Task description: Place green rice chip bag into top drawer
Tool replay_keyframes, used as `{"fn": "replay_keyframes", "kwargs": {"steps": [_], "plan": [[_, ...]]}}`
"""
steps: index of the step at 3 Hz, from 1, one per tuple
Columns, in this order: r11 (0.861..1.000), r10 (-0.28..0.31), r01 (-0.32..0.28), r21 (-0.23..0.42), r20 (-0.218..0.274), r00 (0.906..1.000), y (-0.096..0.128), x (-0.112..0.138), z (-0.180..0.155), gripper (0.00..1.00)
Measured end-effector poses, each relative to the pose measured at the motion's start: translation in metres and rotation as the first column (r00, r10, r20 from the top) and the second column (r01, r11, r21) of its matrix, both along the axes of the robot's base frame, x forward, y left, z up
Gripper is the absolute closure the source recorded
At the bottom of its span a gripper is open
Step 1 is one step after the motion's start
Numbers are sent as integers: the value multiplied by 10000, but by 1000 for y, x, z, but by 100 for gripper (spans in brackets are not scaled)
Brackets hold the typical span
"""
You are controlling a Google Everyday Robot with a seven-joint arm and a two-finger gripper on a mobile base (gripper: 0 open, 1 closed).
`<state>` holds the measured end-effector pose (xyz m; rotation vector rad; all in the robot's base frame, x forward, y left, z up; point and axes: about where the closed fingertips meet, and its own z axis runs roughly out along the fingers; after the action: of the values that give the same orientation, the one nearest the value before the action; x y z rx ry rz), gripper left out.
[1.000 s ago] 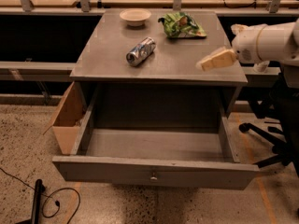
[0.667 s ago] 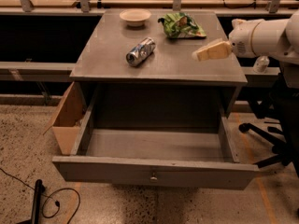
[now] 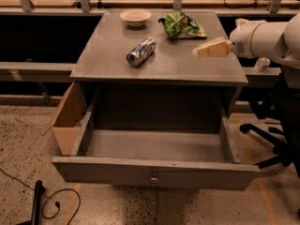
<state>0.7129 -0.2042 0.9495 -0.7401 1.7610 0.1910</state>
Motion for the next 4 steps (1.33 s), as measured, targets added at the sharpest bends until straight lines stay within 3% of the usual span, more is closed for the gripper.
{"fn": "replay_keyframes", "kwargs": {"steps": [1, 2, 3, 4], "plan": [[9974, -503, 482, 545, 386, 9980, 8, 43, -9, 0], [9901, -1066, 983, 1005, 805, 9910, 13, 105, 1, 0], [9888, -1142, 1022, 1089, 1111, 9872, 23, 153, 6, 0], [9924, -980, 881, 863, 1175, 9882, 48, 201, 6, 0]]}}
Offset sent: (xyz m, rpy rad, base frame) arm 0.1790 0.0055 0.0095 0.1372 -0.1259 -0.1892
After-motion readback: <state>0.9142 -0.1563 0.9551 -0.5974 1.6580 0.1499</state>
